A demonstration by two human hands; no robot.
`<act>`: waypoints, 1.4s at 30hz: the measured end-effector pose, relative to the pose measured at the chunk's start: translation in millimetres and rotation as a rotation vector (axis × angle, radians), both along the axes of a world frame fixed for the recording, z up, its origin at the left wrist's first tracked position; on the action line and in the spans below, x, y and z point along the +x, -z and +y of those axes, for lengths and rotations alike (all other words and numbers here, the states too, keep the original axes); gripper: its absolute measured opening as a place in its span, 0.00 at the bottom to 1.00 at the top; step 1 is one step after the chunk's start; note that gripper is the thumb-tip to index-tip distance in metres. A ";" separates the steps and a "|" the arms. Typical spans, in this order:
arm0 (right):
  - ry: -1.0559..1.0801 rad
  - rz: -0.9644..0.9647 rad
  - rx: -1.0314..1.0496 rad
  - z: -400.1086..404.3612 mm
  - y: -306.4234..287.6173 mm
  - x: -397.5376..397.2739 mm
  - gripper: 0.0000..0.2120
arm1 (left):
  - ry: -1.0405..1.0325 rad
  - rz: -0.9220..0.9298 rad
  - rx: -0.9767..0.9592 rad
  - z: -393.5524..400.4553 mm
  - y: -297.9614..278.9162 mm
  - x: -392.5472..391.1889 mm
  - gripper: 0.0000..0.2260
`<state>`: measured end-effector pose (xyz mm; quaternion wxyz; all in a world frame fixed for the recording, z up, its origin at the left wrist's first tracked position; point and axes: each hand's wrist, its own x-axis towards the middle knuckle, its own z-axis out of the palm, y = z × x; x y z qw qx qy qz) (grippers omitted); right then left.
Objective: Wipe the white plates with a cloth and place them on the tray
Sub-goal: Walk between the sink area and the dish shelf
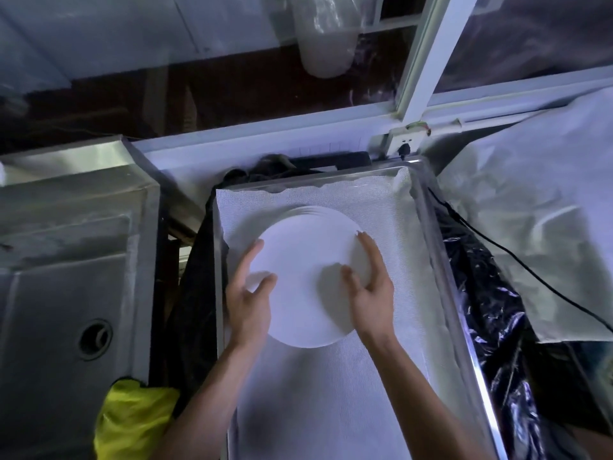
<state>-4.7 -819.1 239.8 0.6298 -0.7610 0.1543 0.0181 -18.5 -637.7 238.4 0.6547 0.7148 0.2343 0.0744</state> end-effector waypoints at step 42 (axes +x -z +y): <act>-0.005 -0.005 0.023 -2.6 -20.1 -17.3 0.28 | -0.077 -0.055 -0.024 -12.1 -17.1 -22.8 0.14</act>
